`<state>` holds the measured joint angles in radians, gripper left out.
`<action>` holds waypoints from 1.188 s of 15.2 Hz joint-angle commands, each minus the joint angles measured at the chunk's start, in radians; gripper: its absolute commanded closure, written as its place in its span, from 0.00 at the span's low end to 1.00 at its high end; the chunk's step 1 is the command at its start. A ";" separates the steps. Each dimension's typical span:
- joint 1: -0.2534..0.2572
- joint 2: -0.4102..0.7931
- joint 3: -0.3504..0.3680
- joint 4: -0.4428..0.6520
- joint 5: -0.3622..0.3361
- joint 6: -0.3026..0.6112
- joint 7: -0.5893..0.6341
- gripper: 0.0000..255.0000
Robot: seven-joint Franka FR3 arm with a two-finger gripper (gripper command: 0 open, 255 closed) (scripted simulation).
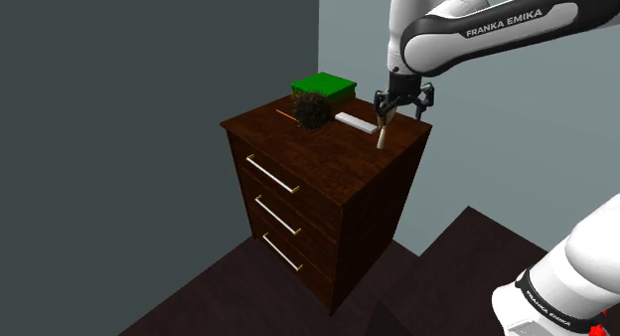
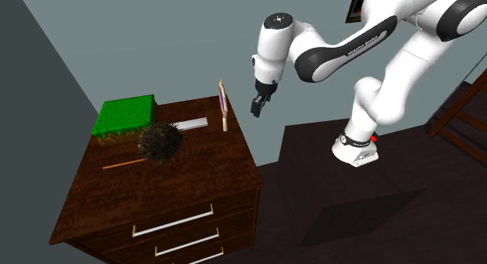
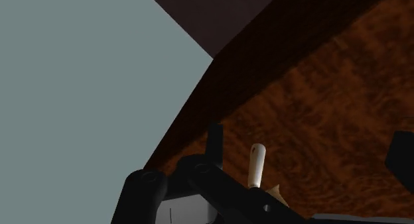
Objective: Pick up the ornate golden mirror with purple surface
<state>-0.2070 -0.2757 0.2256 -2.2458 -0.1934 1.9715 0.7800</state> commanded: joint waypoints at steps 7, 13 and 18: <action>-0.066 0.280 0.023 0.224 -0.167 0.082 0.388 0.00; -0.075 0.403 0.001 0.329 -0.248 0.105 0.553 0.00; -0.075 0.428 -0.003 0.293 -0.269 0.159 0.581 0.00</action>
<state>-0.2822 0.1497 0.2232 -1.9432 -0.4587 2.1198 1.3546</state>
